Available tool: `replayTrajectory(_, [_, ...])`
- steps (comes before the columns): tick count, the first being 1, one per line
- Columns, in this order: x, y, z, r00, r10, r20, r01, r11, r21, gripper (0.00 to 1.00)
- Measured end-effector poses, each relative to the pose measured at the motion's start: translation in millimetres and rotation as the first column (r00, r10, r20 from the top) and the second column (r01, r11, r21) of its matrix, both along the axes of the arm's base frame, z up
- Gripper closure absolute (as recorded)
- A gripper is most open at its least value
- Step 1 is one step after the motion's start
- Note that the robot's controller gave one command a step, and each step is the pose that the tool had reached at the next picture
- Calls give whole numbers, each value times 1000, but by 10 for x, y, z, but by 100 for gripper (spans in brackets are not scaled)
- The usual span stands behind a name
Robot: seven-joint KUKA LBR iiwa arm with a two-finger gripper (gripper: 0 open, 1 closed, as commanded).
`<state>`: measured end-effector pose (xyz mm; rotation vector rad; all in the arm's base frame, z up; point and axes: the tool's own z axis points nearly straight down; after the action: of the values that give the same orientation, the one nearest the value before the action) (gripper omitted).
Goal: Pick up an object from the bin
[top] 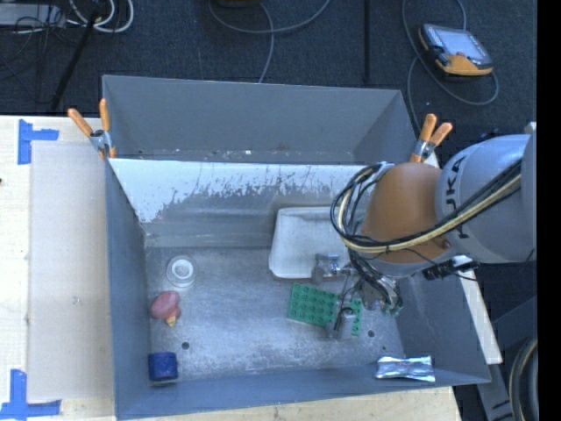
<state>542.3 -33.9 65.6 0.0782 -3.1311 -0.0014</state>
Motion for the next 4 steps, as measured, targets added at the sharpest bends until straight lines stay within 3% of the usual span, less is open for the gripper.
replayTrajectory(1, [48, 3, 71, 1000, 1, 15, -1, 1000, -1, 100])
replayTrajectory(2, [77, 147, 968, 997, 79, 18, -79, 997, -1, 100])
replayTrajectory(3, [60, 144, 919, 997, 77, 10, -77, 997, 0, 0])
replayTrajectory(4, [-496, -63, -4, 998, 63, -1, -63, 998, 1, 0])
